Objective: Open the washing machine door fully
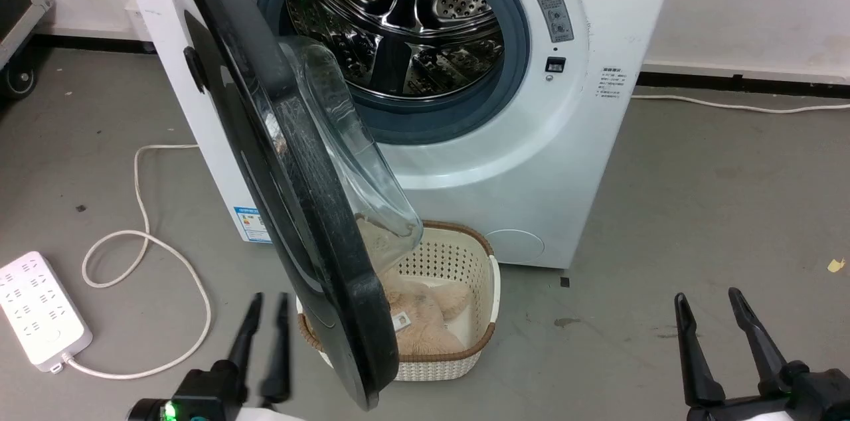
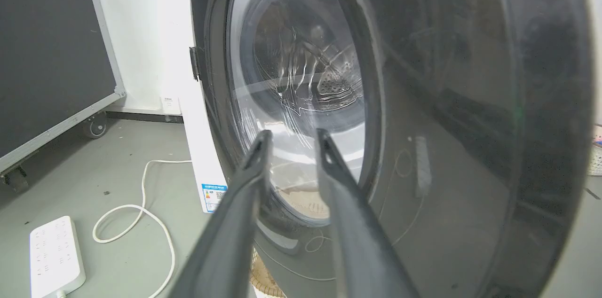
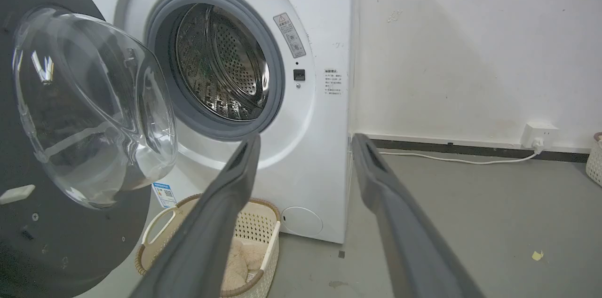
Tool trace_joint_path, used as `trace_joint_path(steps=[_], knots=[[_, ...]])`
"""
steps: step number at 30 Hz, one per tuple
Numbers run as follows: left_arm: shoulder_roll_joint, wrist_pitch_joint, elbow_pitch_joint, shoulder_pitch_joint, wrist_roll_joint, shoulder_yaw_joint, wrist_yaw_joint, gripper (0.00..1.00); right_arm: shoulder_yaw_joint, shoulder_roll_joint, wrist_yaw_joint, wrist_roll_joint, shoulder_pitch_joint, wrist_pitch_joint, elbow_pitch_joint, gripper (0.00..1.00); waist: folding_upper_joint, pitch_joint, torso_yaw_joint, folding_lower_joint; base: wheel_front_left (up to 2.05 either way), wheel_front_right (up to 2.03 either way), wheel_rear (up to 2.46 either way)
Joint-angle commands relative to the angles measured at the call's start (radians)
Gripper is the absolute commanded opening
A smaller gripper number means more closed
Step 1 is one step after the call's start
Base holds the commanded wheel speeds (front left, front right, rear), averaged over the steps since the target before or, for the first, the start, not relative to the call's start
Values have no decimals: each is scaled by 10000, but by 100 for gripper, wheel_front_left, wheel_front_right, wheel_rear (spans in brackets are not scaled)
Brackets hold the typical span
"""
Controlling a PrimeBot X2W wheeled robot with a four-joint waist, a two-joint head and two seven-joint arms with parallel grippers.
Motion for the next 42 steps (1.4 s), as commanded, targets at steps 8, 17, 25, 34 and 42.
trace_joint_path(steps=[8, 17, 25, 34, 42], knots=[[1, -53, -2475, -804, -640, 1048, 518, 0, 71, 50, -9, -88, -89, -45, 19, 100, 0, -123, 16, 0, 0, 0, 0], [6, 340, -4643, -2116, -884, 752, 507, 0, 170, 50, -9, -86, -69, -45, 139, 100, 0, -253, -64, 0, 0, 0, 0], [2, 2229, -4871, -1859, -653, -1356, 411, 0, 210, 51, -9, 42, -91, -45, 213, 100, 0, -197, -190, 0, 0, 0, 0], [0, 2922, -1951, -583, -1182, -4065, 706, 0, 307, 51, -9, 346, -212, -45, 391, 100, 0, -92, -417, 0, 0, 0, 0], [1, 2299, -488, -865, -1721, -3497, 1163, 0, 240, 51, -9, 467, -215, -45, 349, 100, 0, 53, -370, 0, 0, 0, 0]])
